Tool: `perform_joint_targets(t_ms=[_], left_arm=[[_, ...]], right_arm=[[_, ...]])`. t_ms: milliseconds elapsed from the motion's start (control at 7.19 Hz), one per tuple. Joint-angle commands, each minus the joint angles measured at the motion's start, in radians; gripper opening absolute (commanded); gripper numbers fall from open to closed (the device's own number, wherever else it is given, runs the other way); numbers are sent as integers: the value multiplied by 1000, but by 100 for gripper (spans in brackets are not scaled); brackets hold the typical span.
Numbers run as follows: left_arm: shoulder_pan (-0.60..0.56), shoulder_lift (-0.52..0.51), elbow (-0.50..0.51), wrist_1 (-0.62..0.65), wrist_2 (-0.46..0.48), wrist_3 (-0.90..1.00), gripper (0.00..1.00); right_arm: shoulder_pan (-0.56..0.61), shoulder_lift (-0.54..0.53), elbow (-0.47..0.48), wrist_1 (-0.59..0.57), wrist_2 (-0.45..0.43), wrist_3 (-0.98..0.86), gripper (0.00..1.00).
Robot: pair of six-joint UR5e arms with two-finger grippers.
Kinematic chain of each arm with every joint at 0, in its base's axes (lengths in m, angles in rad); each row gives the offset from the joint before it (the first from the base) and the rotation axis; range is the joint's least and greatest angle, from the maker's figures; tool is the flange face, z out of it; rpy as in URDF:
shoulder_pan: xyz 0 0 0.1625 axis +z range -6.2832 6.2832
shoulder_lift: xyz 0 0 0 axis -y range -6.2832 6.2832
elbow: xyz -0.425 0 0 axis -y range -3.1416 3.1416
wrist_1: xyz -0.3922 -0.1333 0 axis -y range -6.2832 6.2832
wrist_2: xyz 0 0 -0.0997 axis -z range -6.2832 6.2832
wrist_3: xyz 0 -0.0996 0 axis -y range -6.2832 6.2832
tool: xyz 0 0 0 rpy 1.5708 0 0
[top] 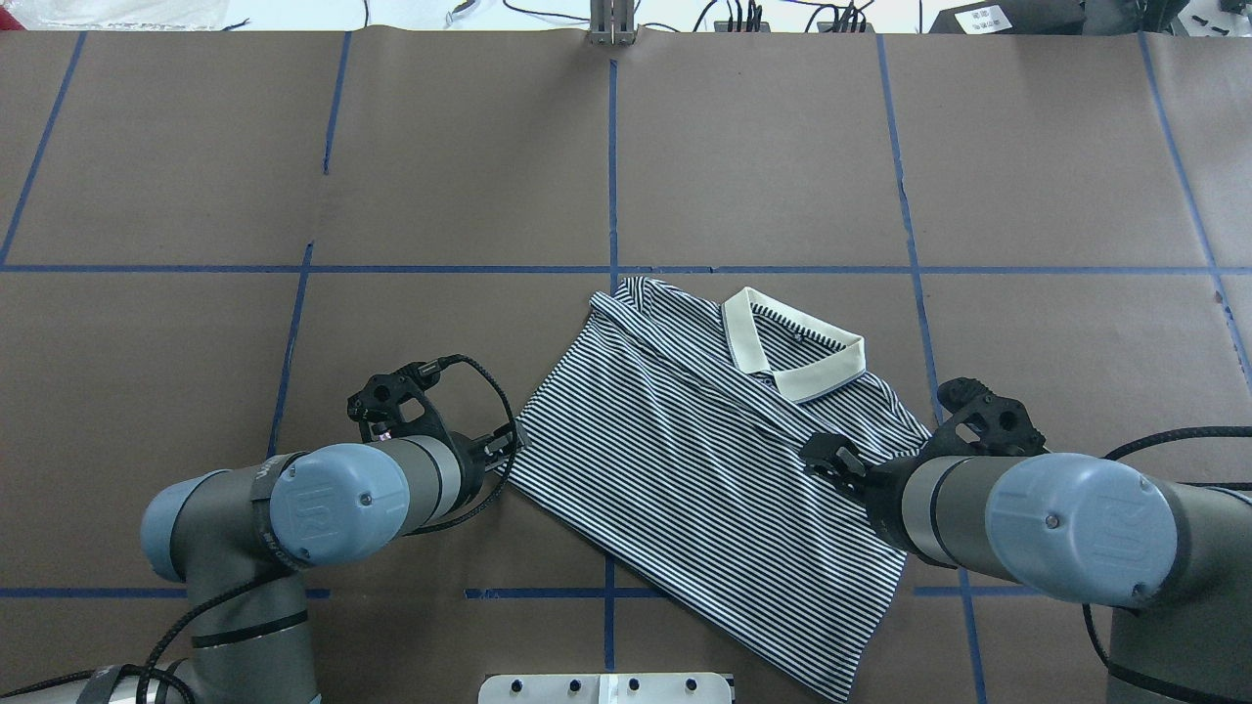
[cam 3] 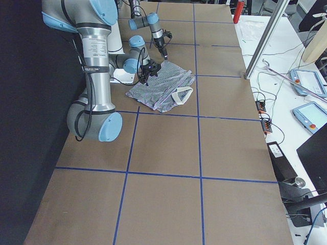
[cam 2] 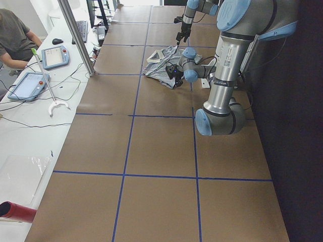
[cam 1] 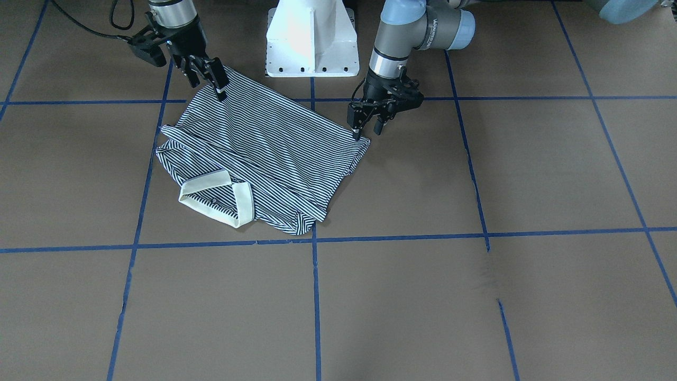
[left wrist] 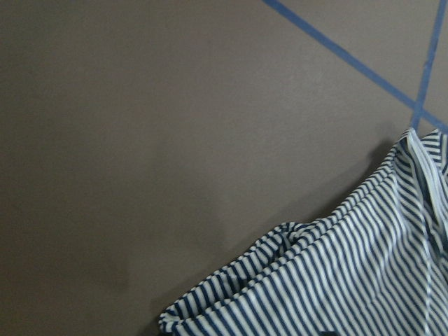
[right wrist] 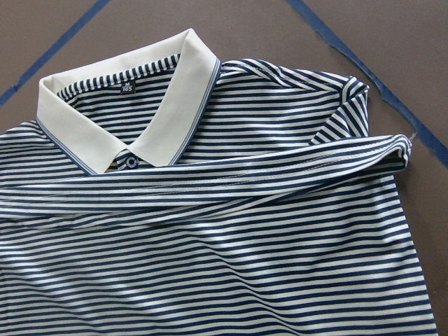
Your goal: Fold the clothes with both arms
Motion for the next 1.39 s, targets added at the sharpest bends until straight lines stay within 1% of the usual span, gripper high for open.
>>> perform_joint_targets(t_ms=[0, 417, 695, 974, 1113, 1252], left_arm=[[1, -6, 25, 15, 9, 4, 66], [4, -12, 31, 25, 7, 5, 59], [4, -32, 57, 25, 7, 5, 46], [4, -30, 54, 26, 7, 7, 0], [1, -32, 37, 38, 6, 8, 0], [-5, -32, -5, 110, 6, 65, 0]], right_arm=[[3, 0, -9, 1, -1, -2, 100], [5, 2, -15, 1, -1, -2, 100], [5, 0, -15, -1, 1, -2, 100], [8, 0, -13, -1, 1, -2, 100], [8, 0, -13, -1, 1, -2, 100], [8, 0, -13, -1, 1, -2, 100]])
